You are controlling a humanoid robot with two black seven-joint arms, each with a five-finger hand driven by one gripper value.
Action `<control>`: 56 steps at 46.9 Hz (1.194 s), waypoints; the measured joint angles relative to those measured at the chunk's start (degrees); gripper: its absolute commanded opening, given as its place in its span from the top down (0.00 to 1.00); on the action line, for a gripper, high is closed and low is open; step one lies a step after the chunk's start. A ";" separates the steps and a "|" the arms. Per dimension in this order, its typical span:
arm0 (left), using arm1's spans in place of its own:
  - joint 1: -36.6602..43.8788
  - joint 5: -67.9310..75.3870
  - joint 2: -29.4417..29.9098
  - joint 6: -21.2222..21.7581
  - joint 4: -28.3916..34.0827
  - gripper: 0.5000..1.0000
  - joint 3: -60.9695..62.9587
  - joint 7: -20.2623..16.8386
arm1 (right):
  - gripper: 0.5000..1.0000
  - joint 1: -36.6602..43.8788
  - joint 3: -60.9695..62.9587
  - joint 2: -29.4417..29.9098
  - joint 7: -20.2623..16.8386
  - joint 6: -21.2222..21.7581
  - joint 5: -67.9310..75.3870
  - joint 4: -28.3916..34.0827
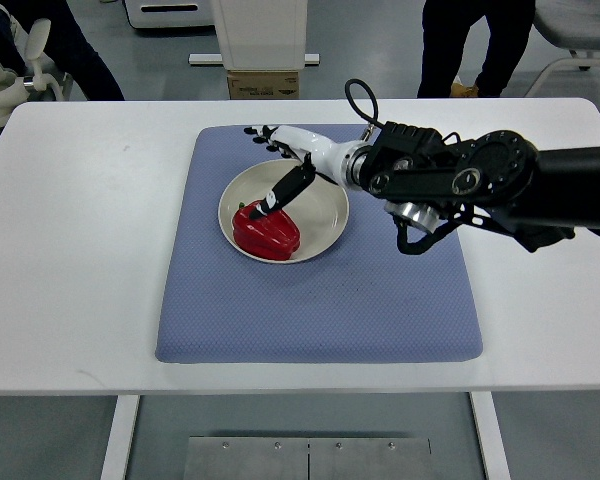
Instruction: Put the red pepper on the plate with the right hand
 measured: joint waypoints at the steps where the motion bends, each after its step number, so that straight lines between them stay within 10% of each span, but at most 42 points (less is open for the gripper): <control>1: 0.00 0.01 0.00 0.00 0.00 0.00 0.00 0.00 | 0.00 -0.34 0.75 -0.01 0.00 0.00 0.00 -0.96; 16: 0.01 0.00 0.00 0.01 0.00 0.00 -0.02 -0.01 | 0.00 -10.39 17.19 0.00 0.52 0.84 0.00 -4.15; 29: -0.03 -0.04 0.00 -0.02 -0.01 0.00 0.00 0.00 | 0.00 -31.26 48.59 -9.58 0.29 10.29 0.01 -4.15; 56: -0.01 0.00 0.00 0.00 0.00 0.00 0.01 0.03 | 0.00 -48.87 69.10 -17.16 0.62 18.68 0.18 -8.55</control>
